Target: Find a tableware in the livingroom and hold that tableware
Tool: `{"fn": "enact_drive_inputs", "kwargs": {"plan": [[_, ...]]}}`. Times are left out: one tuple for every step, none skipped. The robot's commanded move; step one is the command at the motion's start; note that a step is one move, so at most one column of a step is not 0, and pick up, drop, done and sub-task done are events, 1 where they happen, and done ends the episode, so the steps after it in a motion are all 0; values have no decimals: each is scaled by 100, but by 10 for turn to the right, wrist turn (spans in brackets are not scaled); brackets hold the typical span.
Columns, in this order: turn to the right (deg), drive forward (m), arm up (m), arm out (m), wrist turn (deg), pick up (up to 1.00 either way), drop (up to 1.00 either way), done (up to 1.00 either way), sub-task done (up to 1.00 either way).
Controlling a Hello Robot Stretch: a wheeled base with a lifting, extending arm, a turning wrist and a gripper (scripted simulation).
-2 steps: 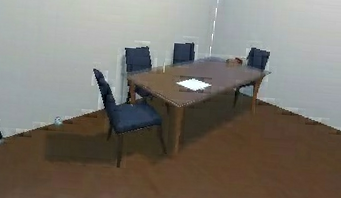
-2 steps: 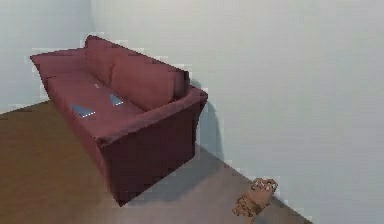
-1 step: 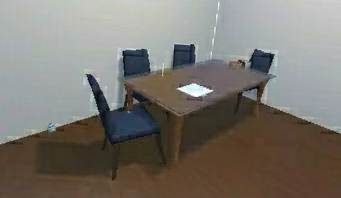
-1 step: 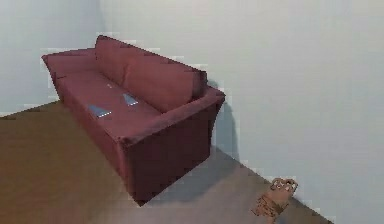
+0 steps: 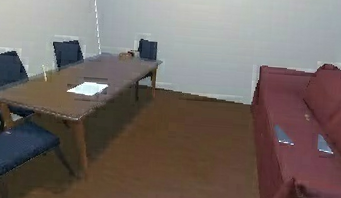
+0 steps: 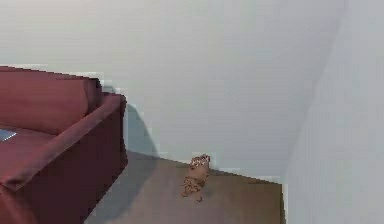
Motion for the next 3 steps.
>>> {"fn": "enact_drive_inputs", "kwargs": {"plan": [[0, 65, 0, 0, 0, 0, 0, 0, 0], [90, 0, 0, 0, 0, 0, 0, 0, 0], [0, 100, 0, 0, 0, 0, 0, 0, 0]]}}
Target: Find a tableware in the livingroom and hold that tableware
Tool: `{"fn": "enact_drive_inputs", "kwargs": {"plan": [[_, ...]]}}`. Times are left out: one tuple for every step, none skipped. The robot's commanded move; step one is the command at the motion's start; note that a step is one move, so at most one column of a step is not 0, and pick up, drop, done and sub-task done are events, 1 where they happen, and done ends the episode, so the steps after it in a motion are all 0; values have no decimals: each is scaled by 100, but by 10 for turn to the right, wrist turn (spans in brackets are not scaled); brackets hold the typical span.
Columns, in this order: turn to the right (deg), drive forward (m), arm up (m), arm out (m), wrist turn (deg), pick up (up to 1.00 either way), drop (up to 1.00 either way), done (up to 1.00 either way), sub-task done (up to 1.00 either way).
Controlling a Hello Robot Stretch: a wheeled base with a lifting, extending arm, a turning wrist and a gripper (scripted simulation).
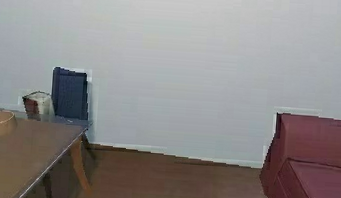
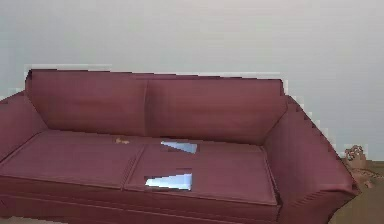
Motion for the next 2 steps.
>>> {"fn": "enact_drive_inputs", "kwargs": {"plan": [[0, 50, 0, 0, 0, 0, 0, 0, 0], [-450, 0, 0, 0, 0, 0, 0, 0, 0]]}}
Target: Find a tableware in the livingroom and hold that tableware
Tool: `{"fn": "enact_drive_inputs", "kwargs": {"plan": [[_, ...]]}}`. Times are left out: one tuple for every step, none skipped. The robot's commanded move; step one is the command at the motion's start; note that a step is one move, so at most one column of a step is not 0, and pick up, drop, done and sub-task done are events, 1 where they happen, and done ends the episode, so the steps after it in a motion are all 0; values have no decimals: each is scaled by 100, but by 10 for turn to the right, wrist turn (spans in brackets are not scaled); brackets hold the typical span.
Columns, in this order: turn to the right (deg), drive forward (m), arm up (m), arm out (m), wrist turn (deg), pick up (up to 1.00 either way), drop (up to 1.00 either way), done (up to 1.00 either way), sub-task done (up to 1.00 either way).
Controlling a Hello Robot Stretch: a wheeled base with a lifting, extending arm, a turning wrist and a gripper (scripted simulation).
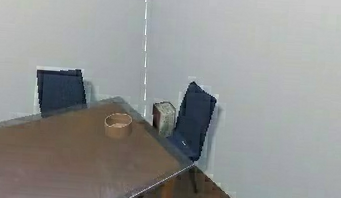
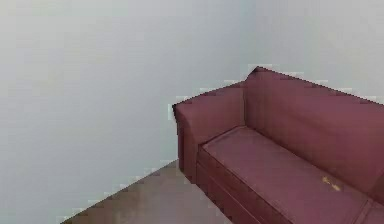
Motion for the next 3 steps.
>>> {"fn": "enact_drive_inputs", "kwargs": {"plan": [[-450, 0, 0, 0, 0, 0, 0, 0, 0], [-450, 0, 0, 0, 0, 0, 0, 0, 0], [-120, 0, 0, 0, 0, 0, 0, 0, 0]]}}
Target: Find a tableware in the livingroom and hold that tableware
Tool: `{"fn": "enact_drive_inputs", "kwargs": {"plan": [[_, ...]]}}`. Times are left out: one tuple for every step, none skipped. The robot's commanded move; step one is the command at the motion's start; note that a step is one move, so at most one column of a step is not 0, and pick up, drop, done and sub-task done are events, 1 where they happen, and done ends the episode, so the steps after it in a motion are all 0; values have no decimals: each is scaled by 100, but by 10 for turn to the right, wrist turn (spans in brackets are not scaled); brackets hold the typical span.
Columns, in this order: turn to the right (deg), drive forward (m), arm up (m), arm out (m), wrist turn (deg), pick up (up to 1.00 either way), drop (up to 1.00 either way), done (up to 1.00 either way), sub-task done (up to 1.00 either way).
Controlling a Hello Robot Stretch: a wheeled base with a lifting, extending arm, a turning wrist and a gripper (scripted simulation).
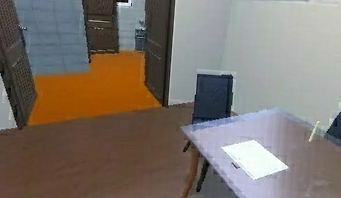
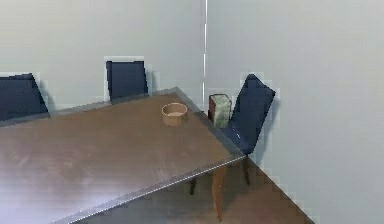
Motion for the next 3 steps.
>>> {"fn": "enact_drive_inputs", "kwargs": {"plan": [[450, 0, 0, 0, 0, 0, 0, 0, 0], [450, 0, 0, 0, 0, 0, 0, 0, 0], [360, 0, 0, 0, 0, 0, 0, 0, 0]]}}
